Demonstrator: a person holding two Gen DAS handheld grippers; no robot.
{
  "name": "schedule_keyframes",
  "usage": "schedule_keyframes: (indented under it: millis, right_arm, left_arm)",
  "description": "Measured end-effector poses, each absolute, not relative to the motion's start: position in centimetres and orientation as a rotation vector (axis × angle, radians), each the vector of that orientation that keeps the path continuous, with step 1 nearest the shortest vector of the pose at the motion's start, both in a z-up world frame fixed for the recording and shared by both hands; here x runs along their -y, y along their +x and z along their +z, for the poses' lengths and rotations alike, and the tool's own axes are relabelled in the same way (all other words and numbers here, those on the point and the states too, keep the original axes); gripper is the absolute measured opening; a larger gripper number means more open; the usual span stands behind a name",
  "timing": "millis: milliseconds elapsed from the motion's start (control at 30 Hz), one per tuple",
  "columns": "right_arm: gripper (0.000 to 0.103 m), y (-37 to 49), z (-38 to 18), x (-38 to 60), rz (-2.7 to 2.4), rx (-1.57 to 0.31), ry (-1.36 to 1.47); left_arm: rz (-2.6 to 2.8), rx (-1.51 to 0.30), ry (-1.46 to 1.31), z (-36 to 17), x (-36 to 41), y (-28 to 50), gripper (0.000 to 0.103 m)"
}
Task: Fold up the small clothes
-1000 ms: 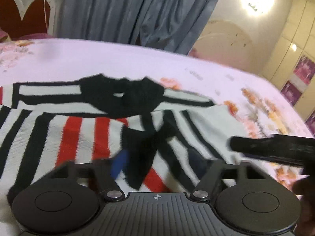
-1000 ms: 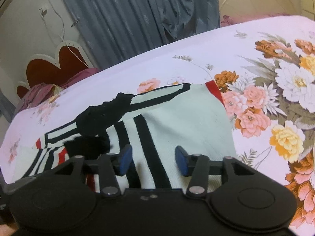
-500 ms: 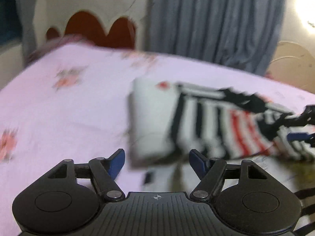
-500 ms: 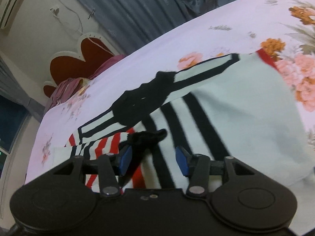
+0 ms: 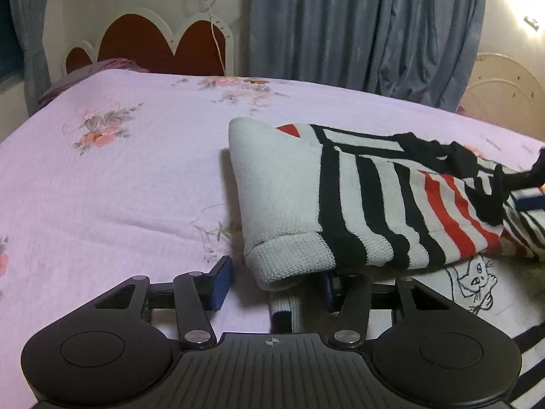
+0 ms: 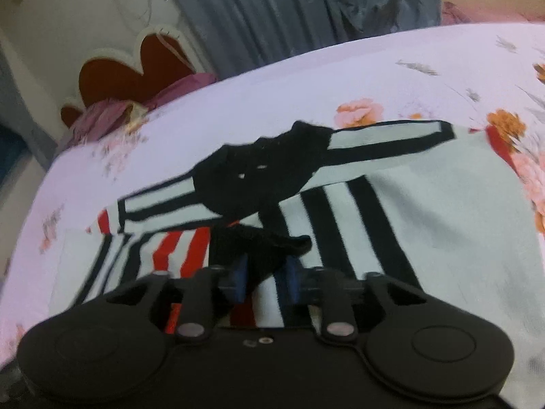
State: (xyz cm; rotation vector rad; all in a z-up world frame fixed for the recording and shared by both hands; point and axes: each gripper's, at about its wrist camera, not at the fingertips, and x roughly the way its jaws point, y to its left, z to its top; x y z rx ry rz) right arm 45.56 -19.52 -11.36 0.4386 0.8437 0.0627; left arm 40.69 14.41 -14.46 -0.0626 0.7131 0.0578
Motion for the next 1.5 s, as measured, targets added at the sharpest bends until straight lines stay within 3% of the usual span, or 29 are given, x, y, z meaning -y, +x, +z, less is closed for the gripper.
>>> schedule_keyframes:
  millis: [67,233,267,333,367,567,733,1067,1167,1200,1233,1267,1500]
  right_arm:
    - [0.075,45.0,-11.2,19.4,0.07,-0.834,0.471]
    - [0.057,45.5,-12.0,16.7,0.088,-0.878,0.413]
    - [0.044,45.9,-12.2,16.4,0.066,-0.885,0.395]
    - [0.009,46.6,-12.6,16.5,0.037,-0.889,0.381]
    - [0.006,46.6,-12.5,16.6,0.049,-0.881,0.374]
    - [0.006,43.0,-7.0,18.9,-0.009,-0.599,0.277]
    - [0.005,42.9,-10.6,22.1,-0.058,-0.746,0.305]
    - [0.006,42.2,-13.0,21.2,-0.066,-0.801,0.279]
    - [0.011,41.8,-12.9,21.6,-0.065,-0.795,0.299]
    - [0.021,41.4,-12.4,21.9,-0.081,-0.773,0.3]
    - [0.024,40.9,-11.6,22.2,-0.104,-0.737,0.296]
    - [0.026,40.5,-10.9,22.6,-0.107,-0.707,0.296]
    - [0.02,43.8,-10.4,25.2,-0.172,-0.708,0.266]
  left_arm:
    - [0.059,-0.712,-0.068,-14.5,-14.4,40.8,0.051]
    - [0.067,-0.711,-0.083,-14.6,-14.5,40.9,0.051]
    - [0.067,-0.712,-0.085,-14.6,-14.5,40.9,0.051]
    - [0.067,-0.713,-0.087,-14.6,-14.5,40.9,0.051]
    - [0.066,-0.713,-0.086,-14.6,-14.5,41.0,0.051]
    - [0.061,-0.714,-0.095,-14.8,-14.6,41.0,0.051]
    - [0.049,-0.71,-0.095,-14.9,-14.7,41.0,0.047]
    - [0.036,-0.726,-0.108,-14.8,-14.8,41.2,0.045]
    - [0.005,-0.725,-0.125,-14.2,-15.4,40.8,0.045]
    - [-0.002,-0.716,-0.141,-13.7,-15.9,40.3,0.049]
    - [-0.003,-0.697,-0.145,-13.2,-16.2,39.8,0.056]
    - [0.003,-0.669,-0.138,-12.6,-16.4,39.3,0.058]
    - [-0.062,-0.529,-0.114,-9.0,-13.9,43.7,0.058]
